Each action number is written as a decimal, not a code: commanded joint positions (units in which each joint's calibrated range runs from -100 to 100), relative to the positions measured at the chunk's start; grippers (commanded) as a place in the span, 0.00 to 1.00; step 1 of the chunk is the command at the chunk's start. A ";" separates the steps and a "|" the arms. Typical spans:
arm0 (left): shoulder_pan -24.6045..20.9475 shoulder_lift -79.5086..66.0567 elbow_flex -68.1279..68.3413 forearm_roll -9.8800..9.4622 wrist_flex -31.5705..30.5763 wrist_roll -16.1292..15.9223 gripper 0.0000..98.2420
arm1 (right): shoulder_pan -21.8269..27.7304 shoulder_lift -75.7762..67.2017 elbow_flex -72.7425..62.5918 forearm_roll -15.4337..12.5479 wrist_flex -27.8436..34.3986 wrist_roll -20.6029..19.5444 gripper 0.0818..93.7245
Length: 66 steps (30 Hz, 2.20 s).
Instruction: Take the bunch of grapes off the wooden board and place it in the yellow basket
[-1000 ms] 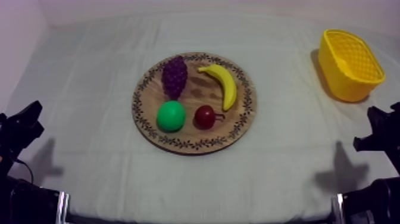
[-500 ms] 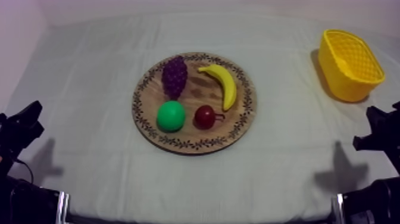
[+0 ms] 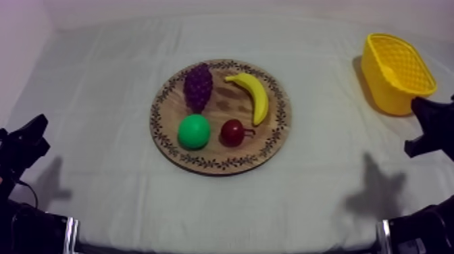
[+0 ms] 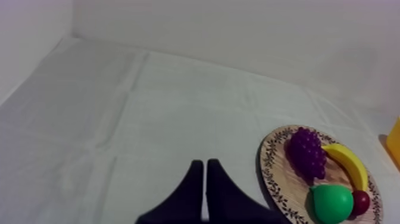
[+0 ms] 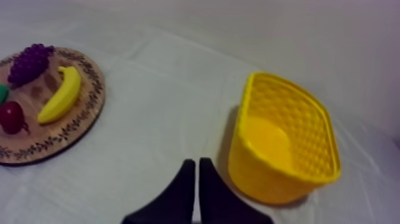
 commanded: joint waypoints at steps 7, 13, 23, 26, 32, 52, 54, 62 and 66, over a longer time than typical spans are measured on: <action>-0.01 0.00 -0.04 0.01 -0.03 0.00 0.00 | -6.30 16.38 -15.36 1.97 -1.33 -2.13 0.01; -0.01 0.00 -0.04 0.01 -0.03 -0.01 0.00 | -10.87 27.01 -25.11 5.48 -1.30 -5.68 0.01; -0.01 0.00 -0.04 0.01 -0.03 0.00 0.00 | -18.71 44.88 -43.65 7.93 4.43 -11.16 0.01; -0.01 0.00 -0.04 0.01 -0.03 0.00 0.00 | -21.06 50.28 -49.40 8.33 7.23 -13.20 0.01; -0.01 0.00 -0.04 0.01 -0.03 0.00 0.00 | -25.32 61.05 -63.07 10.25 14.55 -18.71 0.01; -0.01 0.00 -0.04 0.01 -0.03 0.00 0.00 | -30.05 93.03 -102.49 15.11 38.96 -31.99 0.01; -0.01 0.00 -0.04 0.01 -0.03 0.00 0.00 | -30.07 95.62 -104.95 15.34 40.71 -32.94 0.01; -0.01 0.00 -0.04 0.01 -0.03 0.00 0.00 | -30.20 103.98 -110.82 15.79 46.14 -36.09 0.03; -0.01 0.00 -0.04 0.01 -0.03 0.00 0.00 | -30.38 107.00 -112.31 16.15 48.72 -37.38 0.07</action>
